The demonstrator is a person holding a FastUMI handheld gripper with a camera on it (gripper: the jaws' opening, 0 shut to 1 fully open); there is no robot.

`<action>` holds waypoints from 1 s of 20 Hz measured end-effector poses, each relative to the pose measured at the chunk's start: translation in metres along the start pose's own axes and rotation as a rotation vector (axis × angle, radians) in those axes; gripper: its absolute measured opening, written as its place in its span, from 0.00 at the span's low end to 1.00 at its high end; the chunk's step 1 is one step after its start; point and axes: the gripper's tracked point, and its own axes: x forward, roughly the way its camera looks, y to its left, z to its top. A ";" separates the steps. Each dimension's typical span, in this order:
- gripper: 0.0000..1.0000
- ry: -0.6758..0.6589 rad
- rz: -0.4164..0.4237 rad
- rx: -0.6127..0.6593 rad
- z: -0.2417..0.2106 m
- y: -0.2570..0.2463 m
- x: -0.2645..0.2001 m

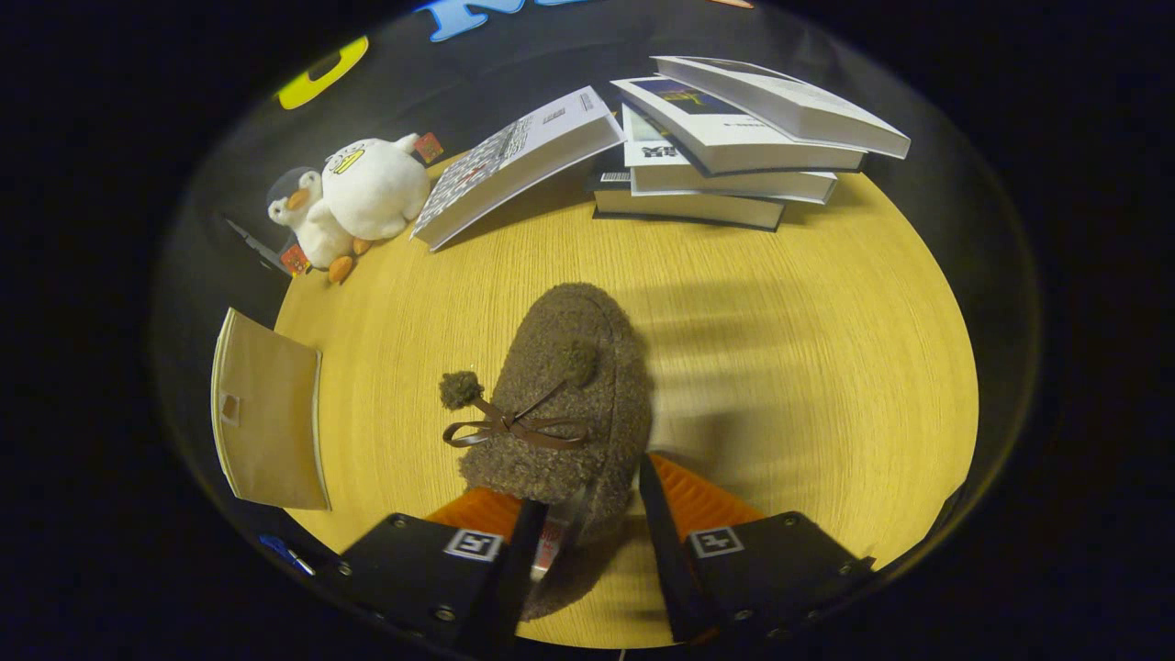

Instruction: Open the storage box then place both shoes into the box .Put the left shoe in first, then the right shoe, with the right side of both shoes facing outward in a uniform manner.

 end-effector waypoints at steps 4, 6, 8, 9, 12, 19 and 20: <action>0.00 -0.008 0.034 0.044 0.000 0.007 -0.014; 0.00 -0.006 0.040 0.028 0.002 0.013 -0.025; 0.00 -0.010 0.071 0.022 0.011 0.028 -0.044; 0.00 -0.026 0.091 0.010 0.020 0.039 -0.056; 0.00 -0.085 0.130 -0.059 0.049 0.073 -0.090; 0.00 -0.147 0.261 -0.217 0.084 0.190 -0.148; 0.00 -0.152 0.283 -0.239 0.085 0.210 -0.153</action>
